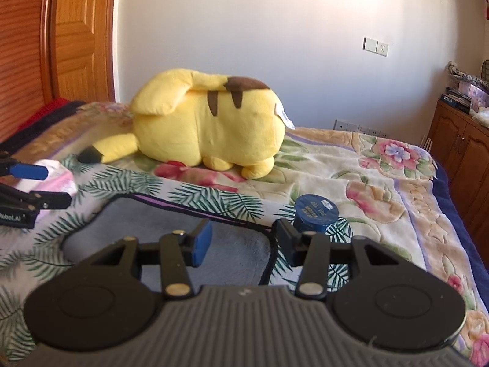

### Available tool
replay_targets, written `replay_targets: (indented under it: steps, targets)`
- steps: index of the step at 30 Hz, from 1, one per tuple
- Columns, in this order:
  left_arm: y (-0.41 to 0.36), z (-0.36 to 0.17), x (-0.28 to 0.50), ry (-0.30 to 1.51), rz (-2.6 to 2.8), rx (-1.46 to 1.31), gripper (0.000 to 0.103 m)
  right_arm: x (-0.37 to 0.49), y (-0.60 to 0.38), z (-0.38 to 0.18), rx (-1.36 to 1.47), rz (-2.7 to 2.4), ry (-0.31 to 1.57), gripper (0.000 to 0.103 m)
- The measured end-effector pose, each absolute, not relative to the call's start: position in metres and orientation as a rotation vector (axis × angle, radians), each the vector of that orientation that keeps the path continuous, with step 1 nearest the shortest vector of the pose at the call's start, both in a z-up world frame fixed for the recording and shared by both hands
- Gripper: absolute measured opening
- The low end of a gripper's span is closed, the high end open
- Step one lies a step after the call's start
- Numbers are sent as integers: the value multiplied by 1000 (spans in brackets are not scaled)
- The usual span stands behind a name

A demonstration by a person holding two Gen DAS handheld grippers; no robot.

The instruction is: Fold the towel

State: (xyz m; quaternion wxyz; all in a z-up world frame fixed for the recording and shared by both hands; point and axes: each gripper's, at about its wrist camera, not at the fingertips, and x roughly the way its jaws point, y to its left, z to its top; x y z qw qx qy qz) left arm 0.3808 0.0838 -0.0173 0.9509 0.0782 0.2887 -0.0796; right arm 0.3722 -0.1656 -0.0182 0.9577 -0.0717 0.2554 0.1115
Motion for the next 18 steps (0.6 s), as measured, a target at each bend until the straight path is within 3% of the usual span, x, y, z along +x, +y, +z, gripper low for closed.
replay_targets:
  steps: [8,12,18]
  targets:
    - [69,12,346,556,-173,161,58,335,-175,5,-115,223,487,48]
    - [62,22,327,530,-180,171,72,319,-181,12,-98,214,480,49]
    - [53,27,302,519,-193,172,76,297,-186,17,-93,202,471,57]
